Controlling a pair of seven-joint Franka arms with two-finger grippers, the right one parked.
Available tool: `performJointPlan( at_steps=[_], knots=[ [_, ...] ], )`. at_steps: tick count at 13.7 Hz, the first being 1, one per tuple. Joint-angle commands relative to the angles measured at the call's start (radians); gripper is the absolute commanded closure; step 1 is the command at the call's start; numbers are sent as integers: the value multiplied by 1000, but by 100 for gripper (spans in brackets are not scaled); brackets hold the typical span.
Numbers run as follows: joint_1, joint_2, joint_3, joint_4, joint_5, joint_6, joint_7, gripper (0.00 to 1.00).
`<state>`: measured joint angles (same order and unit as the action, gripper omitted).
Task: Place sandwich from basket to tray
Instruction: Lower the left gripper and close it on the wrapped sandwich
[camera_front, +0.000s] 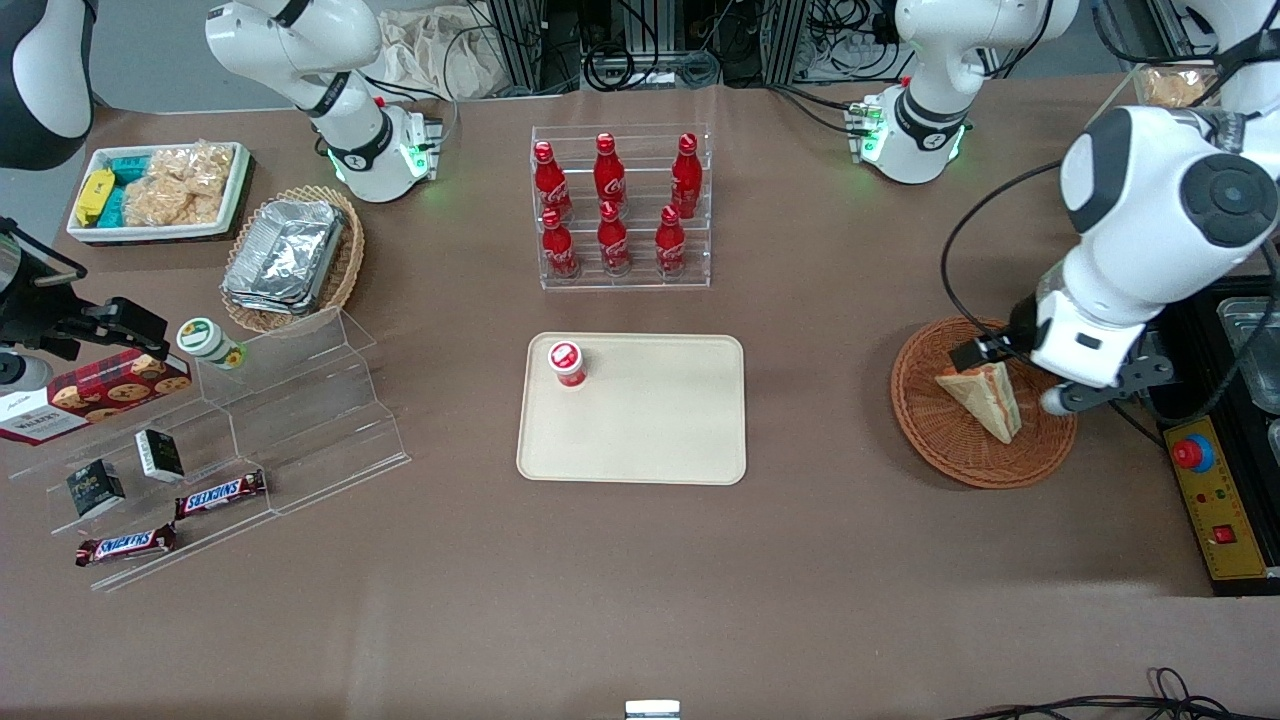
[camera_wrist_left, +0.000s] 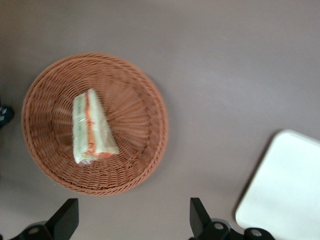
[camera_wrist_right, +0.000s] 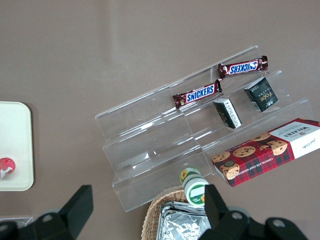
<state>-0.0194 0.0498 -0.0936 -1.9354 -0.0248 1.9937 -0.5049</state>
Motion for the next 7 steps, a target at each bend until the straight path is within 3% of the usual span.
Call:
performJointPlan(
  at_steps=[1,4,7],
  knots=[
    [48,-16,-3,-105,-21,120,-140,0],
    [50,22,-3,-232,-14,363,-315,0],
    [56,84,-2,-263,-10,404,-362,0]
  ],
)
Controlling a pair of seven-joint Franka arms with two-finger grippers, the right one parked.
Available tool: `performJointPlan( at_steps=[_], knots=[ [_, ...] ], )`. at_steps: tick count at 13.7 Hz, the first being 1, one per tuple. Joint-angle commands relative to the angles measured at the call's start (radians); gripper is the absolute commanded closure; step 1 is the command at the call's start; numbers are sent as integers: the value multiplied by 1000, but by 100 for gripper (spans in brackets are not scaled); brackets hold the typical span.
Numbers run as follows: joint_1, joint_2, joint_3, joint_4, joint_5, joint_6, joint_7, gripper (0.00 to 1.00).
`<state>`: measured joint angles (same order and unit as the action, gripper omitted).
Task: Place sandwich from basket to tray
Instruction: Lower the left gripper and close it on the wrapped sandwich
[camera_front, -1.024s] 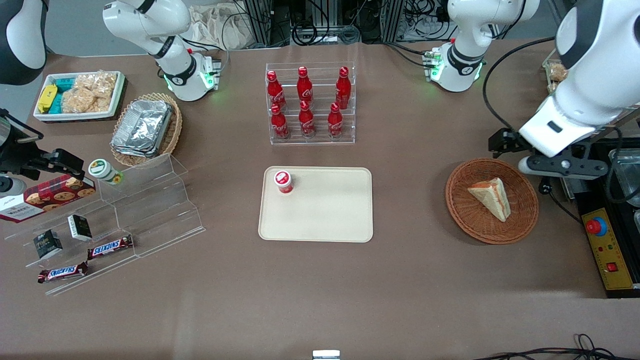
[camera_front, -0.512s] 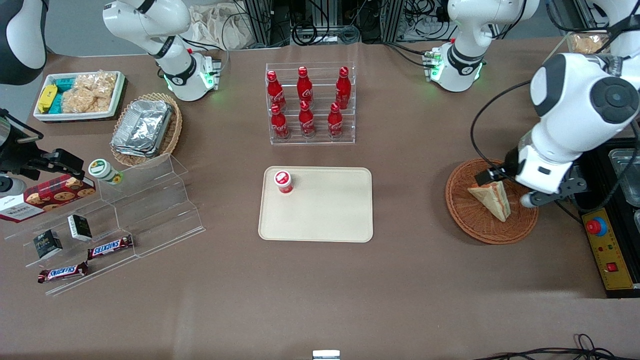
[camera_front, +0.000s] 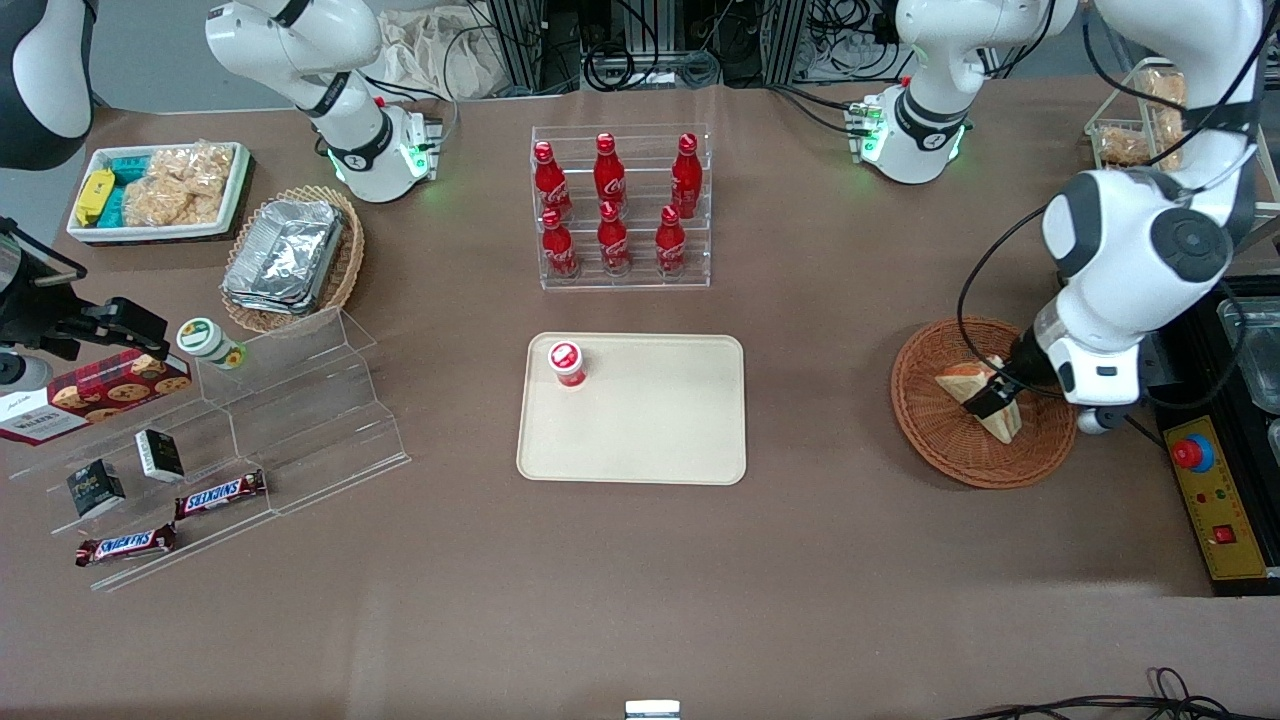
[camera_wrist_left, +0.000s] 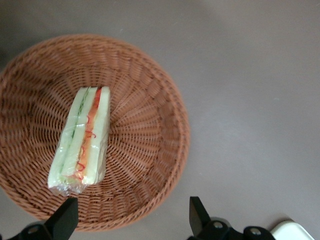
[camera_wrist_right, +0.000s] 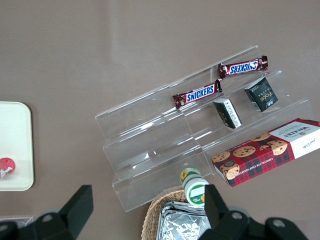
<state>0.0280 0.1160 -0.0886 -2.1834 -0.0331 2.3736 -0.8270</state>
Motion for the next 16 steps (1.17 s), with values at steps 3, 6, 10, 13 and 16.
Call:
performJointPlan(
  at_steps=[3,6,10,13,16],
  knots=[
    [32,34,-7,-39,15,32,-41,0],
    [41,40,-7,-42,21,32,-40,0],
    [73,76,-7,-62,160,33,-78,0],
    [75,106,-7,-61,206,61,-124,0],
    [75,129,-7,-61,243,61,-156,6]
  ],
)
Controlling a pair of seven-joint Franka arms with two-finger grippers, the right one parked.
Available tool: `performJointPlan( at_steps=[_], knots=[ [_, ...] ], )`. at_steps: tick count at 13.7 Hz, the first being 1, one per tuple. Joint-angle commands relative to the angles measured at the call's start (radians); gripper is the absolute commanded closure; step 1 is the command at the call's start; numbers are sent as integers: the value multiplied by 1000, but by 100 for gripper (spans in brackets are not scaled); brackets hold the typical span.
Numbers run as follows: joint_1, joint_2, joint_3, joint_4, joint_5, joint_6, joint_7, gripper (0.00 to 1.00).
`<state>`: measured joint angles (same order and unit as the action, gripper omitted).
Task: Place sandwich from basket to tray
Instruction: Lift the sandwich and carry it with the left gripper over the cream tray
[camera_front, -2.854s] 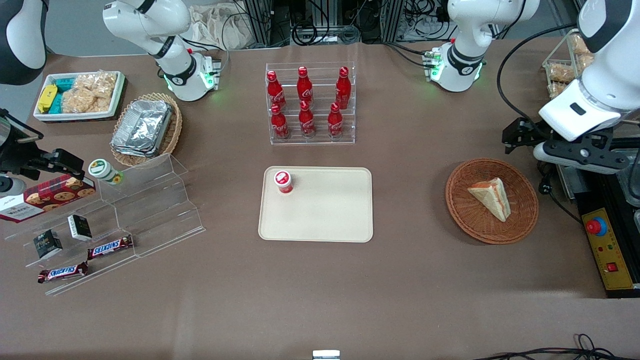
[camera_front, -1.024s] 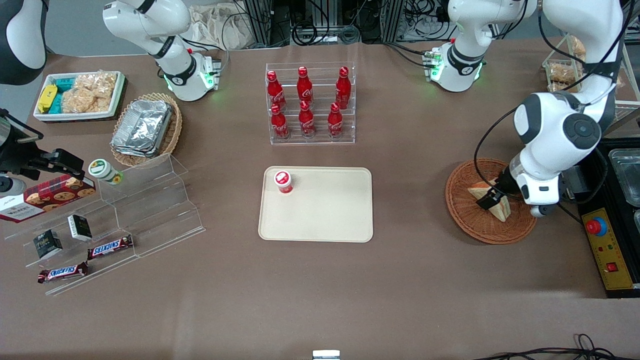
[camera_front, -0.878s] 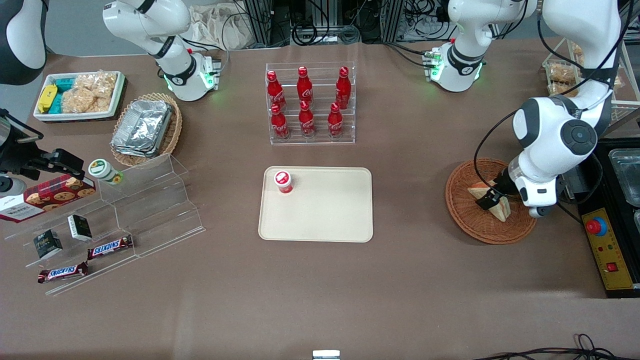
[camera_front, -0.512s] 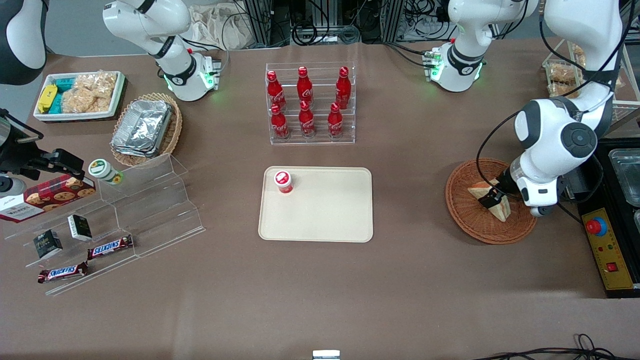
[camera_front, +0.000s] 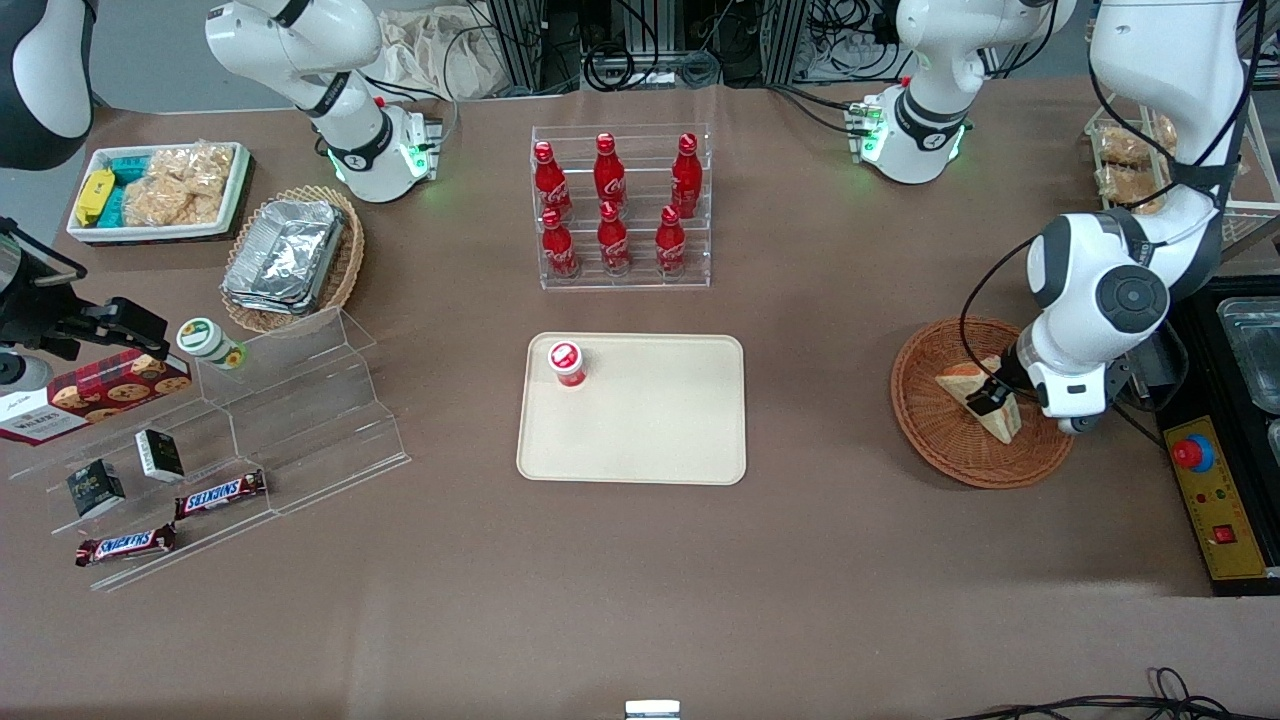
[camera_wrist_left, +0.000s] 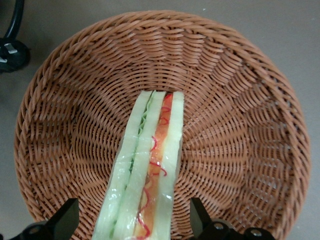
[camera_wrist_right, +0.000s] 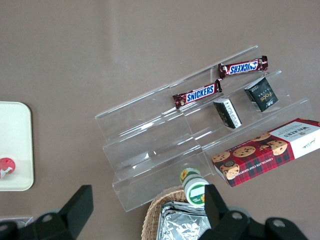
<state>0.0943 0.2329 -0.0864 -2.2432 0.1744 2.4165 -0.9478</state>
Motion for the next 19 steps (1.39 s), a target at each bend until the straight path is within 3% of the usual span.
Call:
performJointPlan(
  at_steps=[1,3,4,7,14,18,19],
  knots=[
    [8,19,-9,-1,37,22,-45,27],
    [8,25,-9,1,39,52,-87,88],
    [8,26,-9,4,51,52,-85,100],
    [8,17,-10,45,89,23,-80,100],
    [-10,28,-73,388,54,-353,-52,100],
    [-10,58,-150,665,-81,-596,137,100],
    [-10,83,-170,739,-84,-659,194,100]
  ],
)
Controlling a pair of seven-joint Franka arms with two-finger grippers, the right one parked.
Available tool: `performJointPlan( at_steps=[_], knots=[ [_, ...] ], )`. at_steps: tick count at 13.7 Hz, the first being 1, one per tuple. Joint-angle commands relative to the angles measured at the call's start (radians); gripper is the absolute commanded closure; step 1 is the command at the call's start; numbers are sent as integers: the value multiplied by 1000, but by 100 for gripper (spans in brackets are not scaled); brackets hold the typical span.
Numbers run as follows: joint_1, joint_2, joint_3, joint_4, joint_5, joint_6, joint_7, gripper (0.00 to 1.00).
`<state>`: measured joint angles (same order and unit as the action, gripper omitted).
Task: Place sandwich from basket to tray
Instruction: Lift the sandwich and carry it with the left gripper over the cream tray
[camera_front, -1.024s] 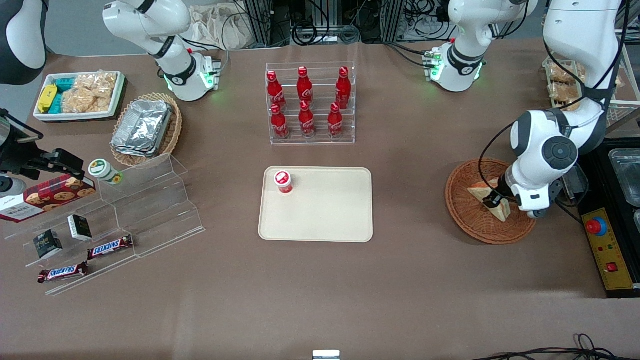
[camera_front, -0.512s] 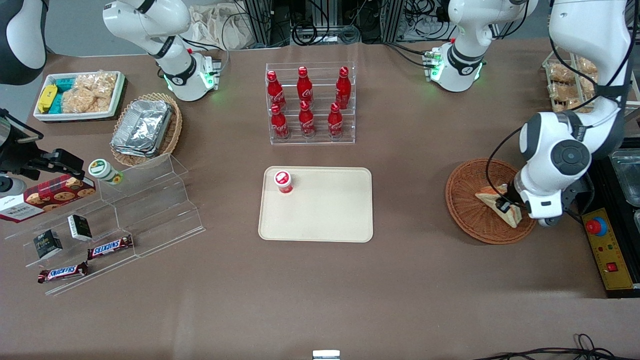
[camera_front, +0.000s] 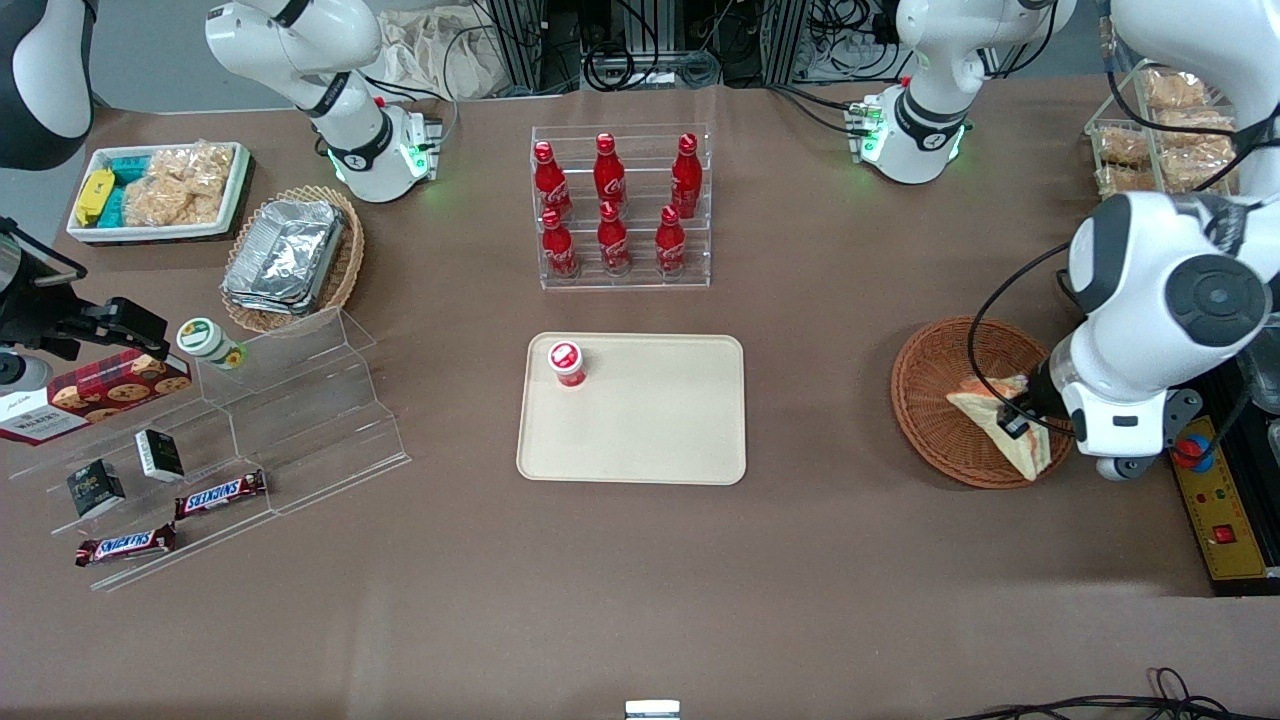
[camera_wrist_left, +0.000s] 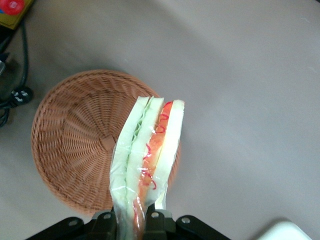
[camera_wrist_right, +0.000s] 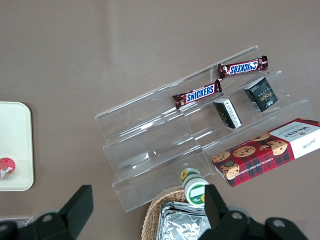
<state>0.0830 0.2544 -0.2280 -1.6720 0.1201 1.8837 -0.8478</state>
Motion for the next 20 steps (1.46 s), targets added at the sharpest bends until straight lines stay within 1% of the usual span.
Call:
performJointPlan(
  at_steps=[1,3,5,7,8,11,13,15,16,18,20],
  knots=[
    [1,77,-65,231,-25,-165,163,100],
    [0,83,-137,279,-23,-173,293,100],
    [-29,85,-204,282,-14,-173,326,100],
    [-109,101,-208,284,-28,-163,299,100],
    [-149,124,-208,285,-28,-157,248,100],
    [-288,233,-208,308,-19,-50,116,100],
    [-347,308,-206,308,-14,24,101,100],
    [-380,388,-202,308,-11,55,73,100],
    [-394,417,-200,308,6,75,46,100],
    [-426,459,-200,298,105,107,-54,100],
    [-433,518,-200,298,159,130,-96,100]
  ],
)
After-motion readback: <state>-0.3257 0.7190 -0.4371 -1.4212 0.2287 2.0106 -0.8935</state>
